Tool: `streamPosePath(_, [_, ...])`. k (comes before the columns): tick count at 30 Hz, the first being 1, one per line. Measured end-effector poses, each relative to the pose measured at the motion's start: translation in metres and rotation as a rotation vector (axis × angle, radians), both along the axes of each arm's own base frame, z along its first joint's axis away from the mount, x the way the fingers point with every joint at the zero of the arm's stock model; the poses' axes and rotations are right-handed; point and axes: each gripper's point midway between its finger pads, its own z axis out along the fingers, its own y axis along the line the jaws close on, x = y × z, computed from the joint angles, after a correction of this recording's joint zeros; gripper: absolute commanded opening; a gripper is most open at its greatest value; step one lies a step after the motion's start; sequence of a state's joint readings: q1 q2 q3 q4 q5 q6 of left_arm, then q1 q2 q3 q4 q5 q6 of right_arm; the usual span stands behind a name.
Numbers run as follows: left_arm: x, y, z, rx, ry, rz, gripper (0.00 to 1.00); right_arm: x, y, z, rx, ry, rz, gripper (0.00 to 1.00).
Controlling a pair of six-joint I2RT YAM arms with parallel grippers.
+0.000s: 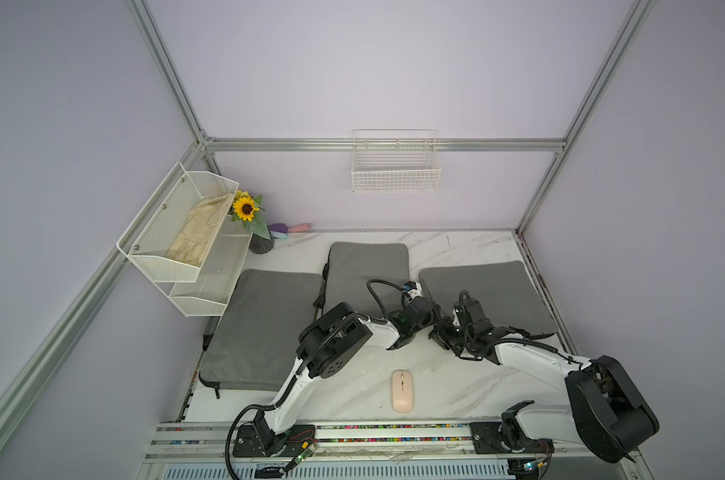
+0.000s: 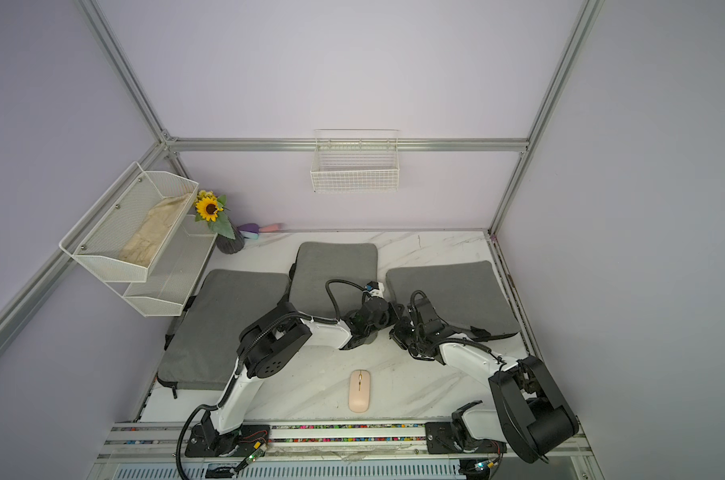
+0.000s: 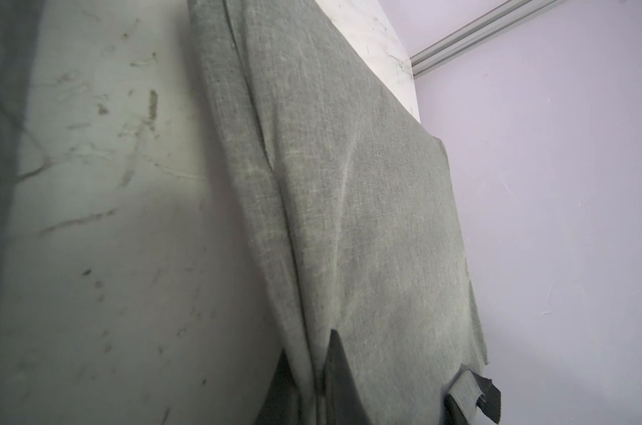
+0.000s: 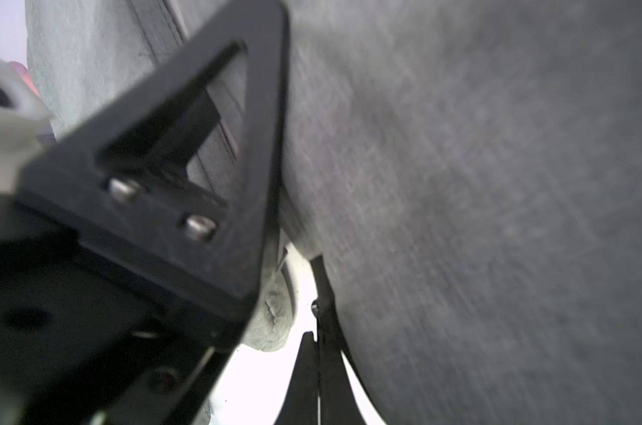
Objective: Put the mouse into the laptop bag
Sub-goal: Unzip the zipper on the zippered laptop bag.
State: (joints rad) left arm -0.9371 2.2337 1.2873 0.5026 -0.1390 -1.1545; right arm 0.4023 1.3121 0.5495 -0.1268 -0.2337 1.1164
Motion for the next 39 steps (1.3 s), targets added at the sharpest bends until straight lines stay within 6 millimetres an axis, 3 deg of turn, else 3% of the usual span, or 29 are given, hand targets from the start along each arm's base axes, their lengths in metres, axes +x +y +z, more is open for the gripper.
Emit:
streamPosePath(14, [-0.017, 0.014, 0.002, -0.014, 0.009, 0.034, 0.0, -0.005, -0.004, 0.018, 0.009, -0.051, -0.023, 0.0])
streamPosePath(16, [-0.017, 0.014, 0.002, -0.014, 0.009, 0.034, 0.07, -0.005, -0.003, 0.017, 0.006, -0.057, 0.0, 0.0])
streamPosePath(18, [-0.017, 0.014, 0.002, -0.011, 0.009, 0.034, 0.22, -0.005, 0.0, 0.014, -0.001, -0.056, 0.03, 0.0])
streamPosePath(19, [-0.017, 0.015, 0.001, -0.006, 0.007, 0.033, 0.28, -0.005, 0.001, 0.013, -0.005, -0.055, 0.047, 0.08])
streamPosePath(21, [-0.017, 0.016, 0.0, 0.006, 0.009, 0.031, 0.48, -0.004, 0.003, 0.012, -0.02, -0.056, 0.072, 0.41])
streamPosePath(22, [-0.016, 0.017, 0.001, 0.009, 0.007, 0.039, 0.55, -0.004, 0.001, 0.011, -0.034, -0.058, 0.079, 0.53])
streamPosePath(25, [-0.008, 0.028, 0.01, 0.035, 0.001, 0.056, 0.71, -0.007, -0.007, 0.015, -0.073, -0.078, 0.091, 0.71])
streamPosePath(29, [-0.006, 0.033, 0.036, 0.089, -0.021, 0.041, 0.81, -0.012, -0.013, 0.049, -0.087, -0.201, 0.114, 0.9])
streamPosePath(34, [-0.016, 0.051, 0.08, 0.156, -0.054, 0.039, 0.85, -0.022, -0.01, 0.088, -0.084, -0.346, 0.161, 0.97])
streamPosePath(37, [-0.026, 0.068, 0.112, 0.18, -0.083, 0.058, 0.85, -0.03, 0.008, 0.101, -0.042, -0.41, 0.229, 0.97])
streamPosePath(39, [-0.038, 0.091, 0.136, 0.172, -0.112, 0.092, 0.85, -0.042, 0.026, 0.1, -0.024, -0.425, 0.298, 0.97])
